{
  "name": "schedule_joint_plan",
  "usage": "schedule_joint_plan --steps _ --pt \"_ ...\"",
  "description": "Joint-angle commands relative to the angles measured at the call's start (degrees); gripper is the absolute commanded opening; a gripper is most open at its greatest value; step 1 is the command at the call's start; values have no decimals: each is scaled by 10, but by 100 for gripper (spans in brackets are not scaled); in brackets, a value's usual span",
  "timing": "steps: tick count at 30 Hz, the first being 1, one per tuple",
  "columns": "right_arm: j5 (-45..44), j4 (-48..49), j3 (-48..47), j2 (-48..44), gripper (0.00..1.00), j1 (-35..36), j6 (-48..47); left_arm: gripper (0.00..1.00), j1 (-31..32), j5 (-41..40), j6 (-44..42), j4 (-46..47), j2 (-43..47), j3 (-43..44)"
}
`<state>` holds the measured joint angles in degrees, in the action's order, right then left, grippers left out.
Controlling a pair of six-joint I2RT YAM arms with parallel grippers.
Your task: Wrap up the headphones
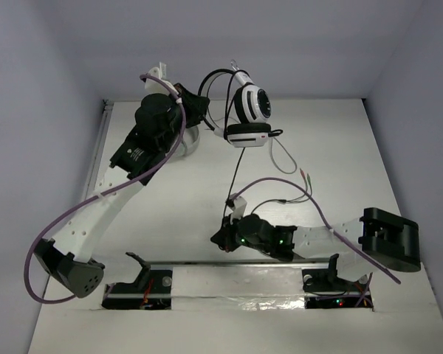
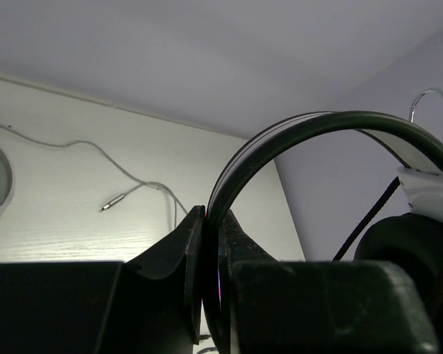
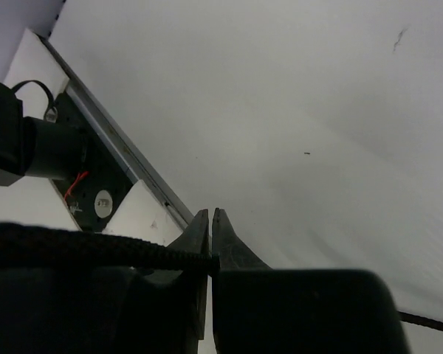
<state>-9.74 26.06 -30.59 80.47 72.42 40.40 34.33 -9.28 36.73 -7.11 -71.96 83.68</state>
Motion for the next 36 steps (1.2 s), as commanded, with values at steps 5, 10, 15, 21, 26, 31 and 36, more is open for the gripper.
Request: schedule_joint_plan --steps 5,10,15,21,26,31,36 --pt "-79 -132 -113 55 0 75 -8 0 -30 -76 59 117 -4 -40" --pt "-114 -224 -184 71 0 113 -18 0 -30 -136 60 139 4 -124" --pt "-137 -318 -242 58 0 127 -26 0 -1 -197 36 158 16 -218" --pt "-179 -468 -308 -21 0 127 -48 0 100 -305 -10 155 5 -306" --pt "-246 -598 -352 -93 0 127 -73 0 153 -324 -46 120 -5 -343" --pt "-279 -644 -352 -130 0 94 -88 0 208 -337 -51 61 30 -371" --pt "-224 -622 -343 -160 0 80 -112 0 215 -361 -44 -10 55 -378"
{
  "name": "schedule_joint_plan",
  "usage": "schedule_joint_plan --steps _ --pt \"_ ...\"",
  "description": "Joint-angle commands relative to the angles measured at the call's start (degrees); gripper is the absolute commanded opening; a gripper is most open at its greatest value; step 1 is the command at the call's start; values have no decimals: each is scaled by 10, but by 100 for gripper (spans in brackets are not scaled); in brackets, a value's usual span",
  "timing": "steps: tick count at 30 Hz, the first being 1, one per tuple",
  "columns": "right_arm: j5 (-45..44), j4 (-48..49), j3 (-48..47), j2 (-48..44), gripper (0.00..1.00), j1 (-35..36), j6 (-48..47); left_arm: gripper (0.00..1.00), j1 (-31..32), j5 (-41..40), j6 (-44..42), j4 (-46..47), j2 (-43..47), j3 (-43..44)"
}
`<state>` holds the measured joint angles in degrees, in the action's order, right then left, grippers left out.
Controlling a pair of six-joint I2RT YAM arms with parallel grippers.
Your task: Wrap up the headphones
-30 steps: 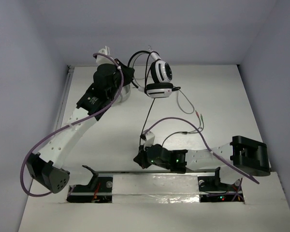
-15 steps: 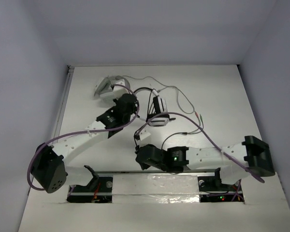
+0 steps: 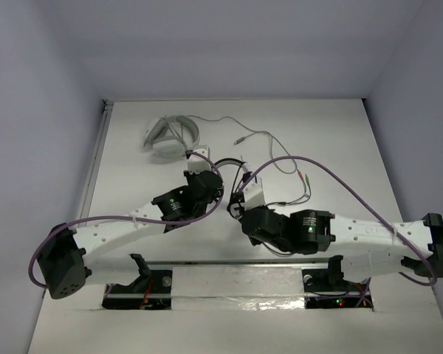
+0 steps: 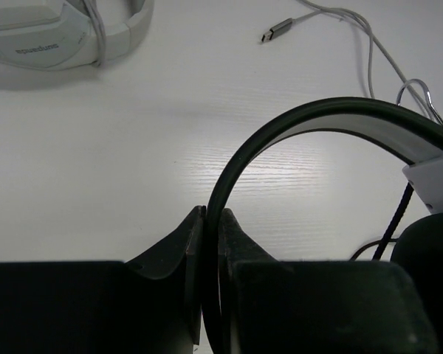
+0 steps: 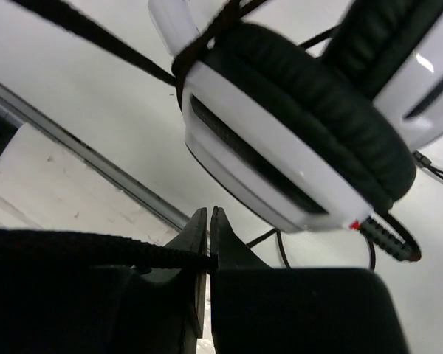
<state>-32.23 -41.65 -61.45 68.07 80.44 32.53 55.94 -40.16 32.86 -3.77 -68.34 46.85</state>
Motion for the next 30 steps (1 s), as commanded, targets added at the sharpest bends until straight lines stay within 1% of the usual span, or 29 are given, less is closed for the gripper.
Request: schedule_joint_plan --steps 1,3,5,8,12,16,20,22,25,26,30 --pt "17 71 -32 -39 0 0 -36 0 -1 -53 3 -51 18 -9" --pt "64 80 -30 -32 0 0 -37 0 4 -51 7 -55 15 -7" --pt "78 82 -30 -18 0 0 -38 0 11 -61 5 -52 6 -7" --pt "43 36 -49 -8 0 0 -32 0 17 -75 -6 -71 -12 3" --pt "9 -21 -67 -43 0 0 -20 0 17 -93 -4 -120 -4 -4" --pt "40 -44 -53 -73 0 0 -19 0 17 -84 5 -121 14 -4" --pt "56 -49 -40 -69 0 0 0 0 17 -76 1 -123 33 8" --pt "49 -42 -38 -72 0 0 9 0 17 -74 3 -143 53 18" --pt "-2 -62 -61 -66 0 -5 33 0 17 -39 0 -158 79 11" --pt "-38 -66 -67 -66 0 -6 38 0 17 -7 0 -162 83 8" --pt "-94 -66 -84 -73 0 -47 28 0 17 74 -11 -154 116 -15"
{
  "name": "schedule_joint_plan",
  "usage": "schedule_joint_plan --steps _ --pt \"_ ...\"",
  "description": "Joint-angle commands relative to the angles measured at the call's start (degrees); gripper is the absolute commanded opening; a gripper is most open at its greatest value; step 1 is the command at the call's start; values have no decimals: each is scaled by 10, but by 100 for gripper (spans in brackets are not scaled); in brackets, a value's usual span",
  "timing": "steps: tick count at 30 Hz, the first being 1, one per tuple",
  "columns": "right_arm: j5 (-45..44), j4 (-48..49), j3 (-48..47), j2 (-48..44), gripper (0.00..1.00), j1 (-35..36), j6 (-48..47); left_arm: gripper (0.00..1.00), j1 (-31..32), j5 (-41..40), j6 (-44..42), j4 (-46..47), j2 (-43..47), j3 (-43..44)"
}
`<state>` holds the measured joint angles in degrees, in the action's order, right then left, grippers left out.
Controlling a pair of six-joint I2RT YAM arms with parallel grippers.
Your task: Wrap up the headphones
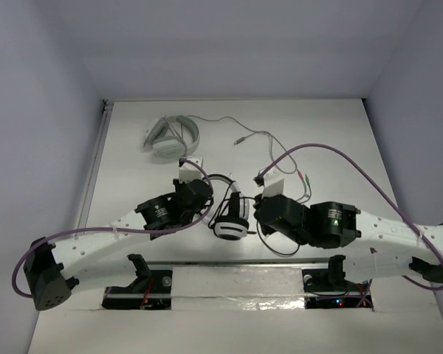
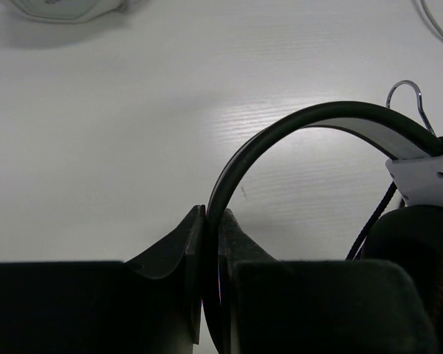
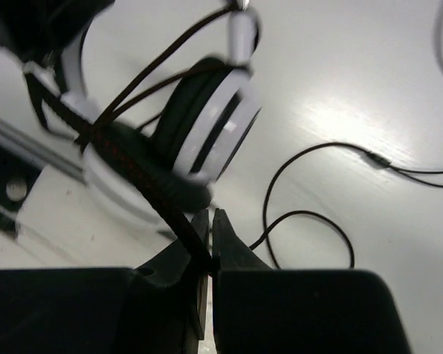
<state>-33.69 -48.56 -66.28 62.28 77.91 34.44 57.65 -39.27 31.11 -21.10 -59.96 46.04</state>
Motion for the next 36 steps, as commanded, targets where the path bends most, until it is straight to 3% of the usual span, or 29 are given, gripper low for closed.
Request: schedule_joint_plan --steps 1,5,12,21,25,30,34,36 --pt "-85 15 -35 -22 0 -46 3 0 0 74 4 13 46 -6" --pt "-64 92 -5 -64 0 -143 -55 0 0 134 -24 3 72 2" --pt "14 213 55 -48 0 -213 -103 0 0 255 -65 48 109 26" --pt "56 390 185 -73 0 -218 -59 0 -32 301 -76 75 129 135" --pt "52 402 201 -101 0 -218 -43 0 -37 234 -90 19 101 207" --pt "95 446 243 -110 0 -224 -45 0 -58 289 -98 54 105 221" --pt "158 576 284 -84 10 -224 -46 0 -87 365 -85 92 91 253" --pt "181 615 297 -67 21 -224 -53 0 -100 417 -75 100 81 272"
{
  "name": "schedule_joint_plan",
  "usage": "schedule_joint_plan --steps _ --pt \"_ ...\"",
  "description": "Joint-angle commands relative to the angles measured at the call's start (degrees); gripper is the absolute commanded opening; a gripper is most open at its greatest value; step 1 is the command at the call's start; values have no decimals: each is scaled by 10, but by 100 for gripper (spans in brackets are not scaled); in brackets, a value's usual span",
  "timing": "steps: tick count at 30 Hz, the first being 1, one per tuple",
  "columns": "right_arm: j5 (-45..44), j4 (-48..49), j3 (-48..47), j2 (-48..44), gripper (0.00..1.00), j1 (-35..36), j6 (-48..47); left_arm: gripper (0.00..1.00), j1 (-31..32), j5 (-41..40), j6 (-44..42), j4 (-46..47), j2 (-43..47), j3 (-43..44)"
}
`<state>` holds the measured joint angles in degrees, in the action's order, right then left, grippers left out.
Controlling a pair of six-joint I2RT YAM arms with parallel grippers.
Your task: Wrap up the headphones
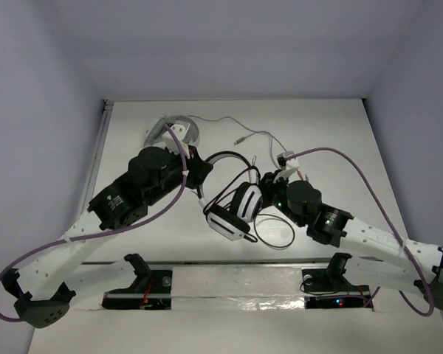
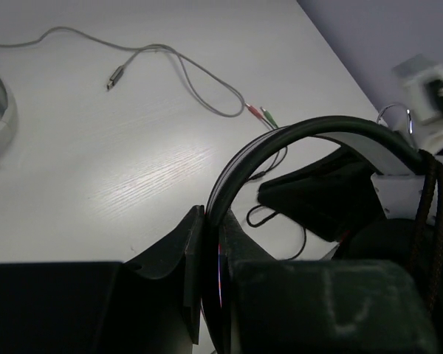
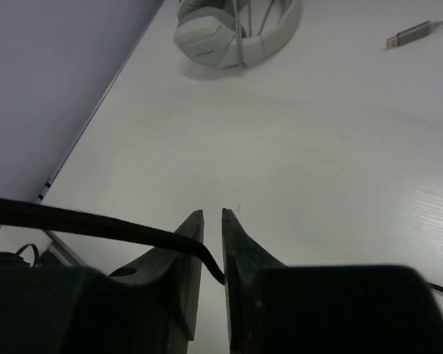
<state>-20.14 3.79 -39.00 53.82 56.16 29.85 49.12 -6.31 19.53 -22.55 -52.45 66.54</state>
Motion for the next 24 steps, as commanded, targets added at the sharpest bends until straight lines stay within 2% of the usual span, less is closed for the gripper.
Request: schedule_joint_plan --steps 1,2,8,19,24 --pt "48 117 31 23 24 -6 -10 0 -15 100 44 116 -4 89" --pt "50 129 36 29 31 -6 -15 0 -23 111 46 116 -9 104" --pt "86 230 100 59 39 -56 -20 0 -42 164 51 93 -56 227" --pt "166 334 118 176 39 -62 22 0 -66 166 57 45 -142 402" --pt "237 381 119 248 37 -62 49 0 -122 170 99 69 -162 398"
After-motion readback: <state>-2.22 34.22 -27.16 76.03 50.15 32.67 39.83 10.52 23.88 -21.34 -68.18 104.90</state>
